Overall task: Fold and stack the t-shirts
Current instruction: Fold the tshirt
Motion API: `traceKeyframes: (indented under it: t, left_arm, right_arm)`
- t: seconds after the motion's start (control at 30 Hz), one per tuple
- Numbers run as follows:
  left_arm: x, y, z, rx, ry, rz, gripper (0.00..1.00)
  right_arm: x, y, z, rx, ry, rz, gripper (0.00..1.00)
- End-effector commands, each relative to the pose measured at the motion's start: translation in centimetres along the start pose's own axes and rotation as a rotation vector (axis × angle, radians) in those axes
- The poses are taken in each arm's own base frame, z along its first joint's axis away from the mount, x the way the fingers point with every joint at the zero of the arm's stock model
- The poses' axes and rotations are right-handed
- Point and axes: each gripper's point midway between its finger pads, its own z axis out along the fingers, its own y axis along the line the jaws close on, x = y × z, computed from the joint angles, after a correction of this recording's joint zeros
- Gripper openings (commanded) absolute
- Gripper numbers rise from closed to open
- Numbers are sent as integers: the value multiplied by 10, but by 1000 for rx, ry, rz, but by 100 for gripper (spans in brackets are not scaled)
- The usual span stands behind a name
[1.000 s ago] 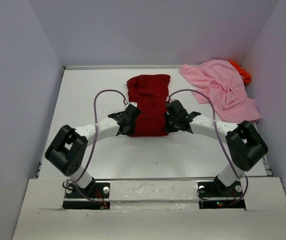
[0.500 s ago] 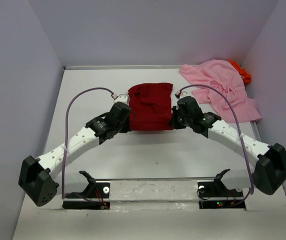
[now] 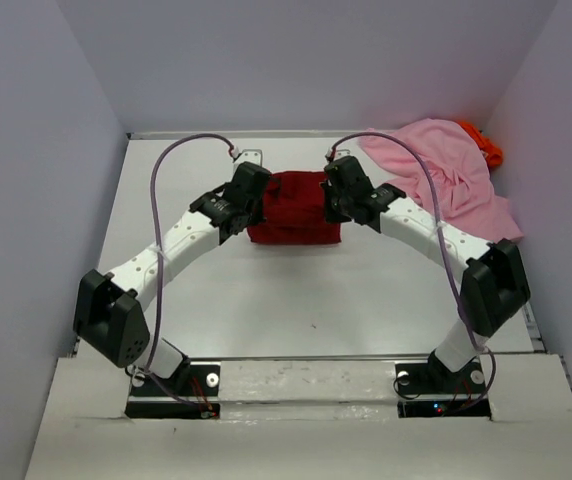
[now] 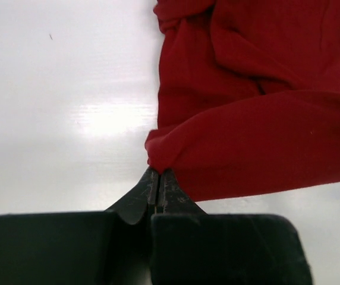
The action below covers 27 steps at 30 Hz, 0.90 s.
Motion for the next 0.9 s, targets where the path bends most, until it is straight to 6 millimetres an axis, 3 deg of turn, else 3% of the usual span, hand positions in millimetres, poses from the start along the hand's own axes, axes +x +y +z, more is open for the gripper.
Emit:
traceKeyframes:
  t: [0.0, 0.03, 0.07, 0.27, 0.53, 0.7, 0.87]
  left_arm:
    - [-45, 13, 19, -70, -78, 20, 0]
    - [-48, 16, 24, -78, -74, 22, 0]
    - [-57, 20, 27, -78, -79, 17, 0]
    - [-71, 28, 58, -86, -54, 7, 0]
    - [-70, 29, 101, -87, -12, 41, 0]
    - [-59, 25, 130, -60, 28, 41, 0]
    - [-64, 15, 143, -25, 19, 26, 0]
  right_arm:
    - [-36, -16, 12, 73, -52, -11, 0]
    - [-48, -16, 12, 69, -71, -2, 0]
    - [-47, -15, 18, 72, -62, -10, 0]
    - [-71, -23, 28, 96, -84, 4, 0]
    - [-72, -54, 50, 192, -53, 29, 0]
    - [-67, -60, 64, 220, -37, 40, 0]
    - [-72, -58, 80, 228, -36, 46, 0]
